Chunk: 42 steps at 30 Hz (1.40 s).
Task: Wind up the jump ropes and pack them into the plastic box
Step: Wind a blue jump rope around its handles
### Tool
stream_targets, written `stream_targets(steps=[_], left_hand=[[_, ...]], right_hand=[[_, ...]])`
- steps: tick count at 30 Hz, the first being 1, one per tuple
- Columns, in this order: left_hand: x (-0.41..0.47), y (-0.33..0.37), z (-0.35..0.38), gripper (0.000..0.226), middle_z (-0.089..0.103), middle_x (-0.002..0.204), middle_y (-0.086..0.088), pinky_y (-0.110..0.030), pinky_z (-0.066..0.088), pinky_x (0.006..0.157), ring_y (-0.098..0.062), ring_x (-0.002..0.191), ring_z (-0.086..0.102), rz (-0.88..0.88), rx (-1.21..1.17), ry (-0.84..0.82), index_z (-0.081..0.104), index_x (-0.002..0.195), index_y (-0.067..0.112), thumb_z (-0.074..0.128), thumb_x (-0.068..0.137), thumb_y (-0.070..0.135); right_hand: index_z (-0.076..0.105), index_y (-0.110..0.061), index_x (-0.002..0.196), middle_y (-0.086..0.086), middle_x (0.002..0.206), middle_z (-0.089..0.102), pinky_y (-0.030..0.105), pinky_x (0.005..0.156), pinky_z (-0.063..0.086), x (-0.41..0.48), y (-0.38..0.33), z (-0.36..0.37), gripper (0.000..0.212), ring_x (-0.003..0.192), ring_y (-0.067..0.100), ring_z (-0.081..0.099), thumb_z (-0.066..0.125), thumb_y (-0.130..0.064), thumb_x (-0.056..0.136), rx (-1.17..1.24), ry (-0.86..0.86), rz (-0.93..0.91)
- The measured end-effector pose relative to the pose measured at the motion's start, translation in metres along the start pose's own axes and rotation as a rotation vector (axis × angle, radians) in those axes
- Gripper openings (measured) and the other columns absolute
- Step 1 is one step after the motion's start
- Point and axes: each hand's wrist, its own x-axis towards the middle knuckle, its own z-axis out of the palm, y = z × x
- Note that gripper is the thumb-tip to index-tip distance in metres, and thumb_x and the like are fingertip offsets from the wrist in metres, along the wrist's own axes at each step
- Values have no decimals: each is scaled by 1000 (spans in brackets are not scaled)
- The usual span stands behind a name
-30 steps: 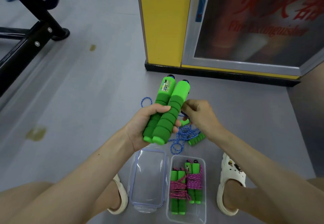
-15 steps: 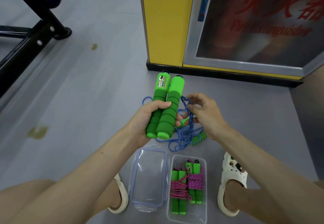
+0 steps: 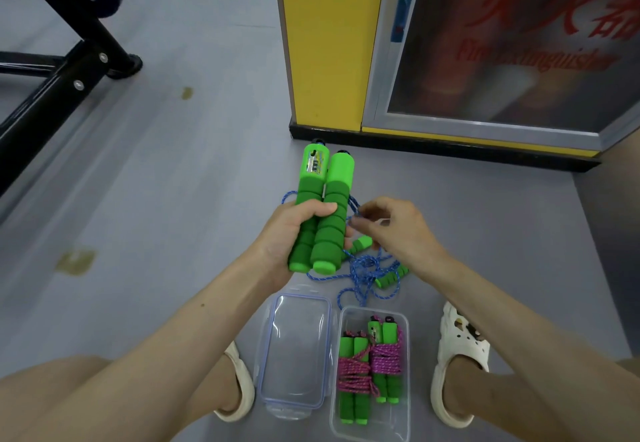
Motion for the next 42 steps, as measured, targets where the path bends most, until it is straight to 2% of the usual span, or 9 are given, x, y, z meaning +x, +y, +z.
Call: stream_targets(steps=[3,6,8,13,18,23,33,39,42], left_hand=[[1,-2,0,16,68,71,-18,-25,52,49,-25,55,66,28,25,21,57,102,-1,52,90,8],[5,-3,-1,11,68,79,-22,-28,53,51,-28,59,65,53,80,80,60,96,2,56,87,6],[7,-4,-2,9,67,85,-24,-31,54,56,-30,65,66,71,157,126,63,93,3,61,85,4],[11,-12,-4,10,68,87,-22,-44,58,71,-31,74,66,126,406,180,65,90,8,67,81,4],[17,-18,-8,17,69,79,-4,-37,56,73,-22,77,67,228,715,246,64,87,20,73,73,19],[18,-23,-9,21,63,74,-1,-39,52,68,-25,74,62,341,1166,326,55,88,21,67,74,32],[16,-30,-1,34,61,86,-3,-31,30,58,-24,68,44,526,1677,474,43,122,17,50,90,24],[14,-33,11,52,56,102,-3,-30,30,61,-24,93,57,483,1853,472,31,134,16,52,88,25],[18,-35,13,59,58,96,-6,-30,29,55,-25,86,59,535,1880,534,38,133,10,62,82,25]], right_hand=[[49,-25,83,-4,74,66,25,56,47,-1,-1,-1,22,60,17,64,66,-13,87,32,-31,41],[47,-14,100,5,72,72,35,71,53,-3,-6,0,9,68,21,68,52,-9,96,339,-114,114],[48,-13,104,7,70,71,36,68,52,-3,-9,-1,6,62,21,67,46,-10,99,473,-166,174],[58,-10,87,7,65,61,20,38,34,-3,-11,-1,19,40,7,46,43,-11,100,371,-126,260],[61,-12,81,3,60,49,17,41,35,-3,-13,1,26,43,7,39,43,-13,100,267,-111,269],[58,13,98,2,44,46,17,35,30,-3,-11,1,39,29,5,32,39,-21,102,254,-113,289],[66,-8,84,1,58,54,17,40,27,-8,-21,1,22,43,8,35,49,-16,97,233,-270,220],[57,-9,75,-3,55,57,18,44,27,-11,-23,-3,25,43,7,35,45,-7,97,310,-377,215],[56,-8,80,-5,54,53,21,49,27,-10,-23,-4,20,46,9,34,56,-23,93,419,-413,247]])
